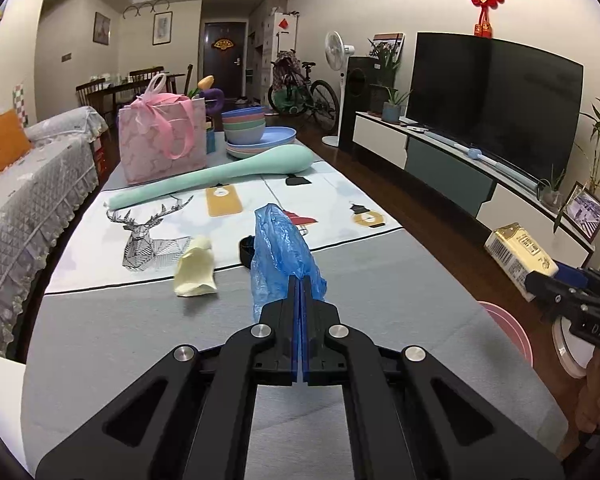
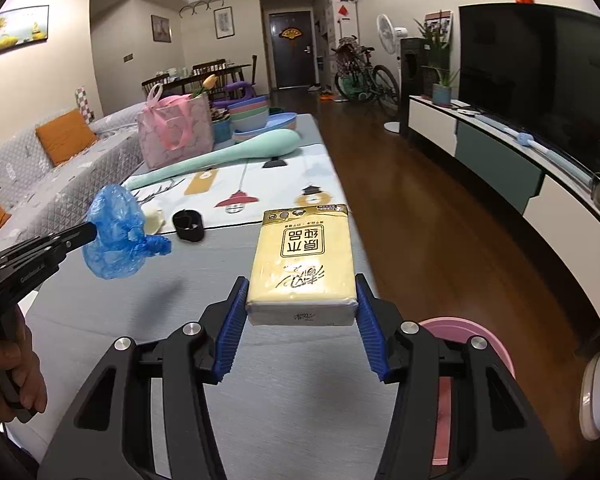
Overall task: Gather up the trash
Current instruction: 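Carry the blue bag and tissue pack over the pink wastebasket and open both tools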
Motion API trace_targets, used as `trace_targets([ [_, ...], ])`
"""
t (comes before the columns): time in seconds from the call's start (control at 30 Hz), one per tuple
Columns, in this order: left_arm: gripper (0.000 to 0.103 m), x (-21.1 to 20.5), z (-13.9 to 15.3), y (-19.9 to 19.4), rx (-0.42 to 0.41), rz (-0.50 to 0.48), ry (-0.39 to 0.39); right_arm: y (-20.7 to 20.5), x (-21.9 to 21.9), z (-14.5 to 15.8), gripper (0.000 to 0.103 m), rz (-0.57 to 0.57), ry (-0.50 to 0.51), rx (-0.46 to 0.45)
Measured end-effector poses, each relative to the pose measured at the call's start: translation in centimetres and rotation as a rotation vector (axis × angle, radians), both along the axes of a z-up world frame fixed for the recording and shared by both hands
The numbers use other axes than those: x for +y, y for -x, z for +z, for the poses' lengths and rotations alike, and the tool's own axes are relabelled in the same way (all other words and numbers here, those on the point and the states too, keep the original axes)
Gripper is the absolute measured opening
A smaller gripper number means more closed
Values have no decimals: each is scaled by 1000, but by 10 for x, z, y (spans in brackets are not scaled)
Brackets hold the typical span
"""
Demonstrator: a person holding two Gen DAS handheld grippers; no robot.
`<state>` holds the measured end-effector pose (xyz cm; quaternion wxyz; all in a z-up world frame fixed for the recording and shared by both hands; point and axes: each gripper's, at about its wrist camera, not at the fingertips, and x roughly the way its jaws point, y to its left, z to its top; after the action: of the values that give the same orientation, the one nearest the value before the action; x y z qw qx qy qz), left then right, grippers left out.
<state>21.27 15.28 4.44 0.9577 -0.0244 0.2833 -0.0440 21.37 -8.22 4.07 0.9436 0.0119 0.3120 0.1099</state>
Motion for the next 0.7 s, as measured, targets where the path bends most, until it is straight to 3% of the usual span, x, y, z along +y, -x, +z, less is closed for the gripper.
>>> trace_targets([
  [0.7,0,-94,6,13,-8,-111,-21,21,-107,15,52,-131,0,-57],
])
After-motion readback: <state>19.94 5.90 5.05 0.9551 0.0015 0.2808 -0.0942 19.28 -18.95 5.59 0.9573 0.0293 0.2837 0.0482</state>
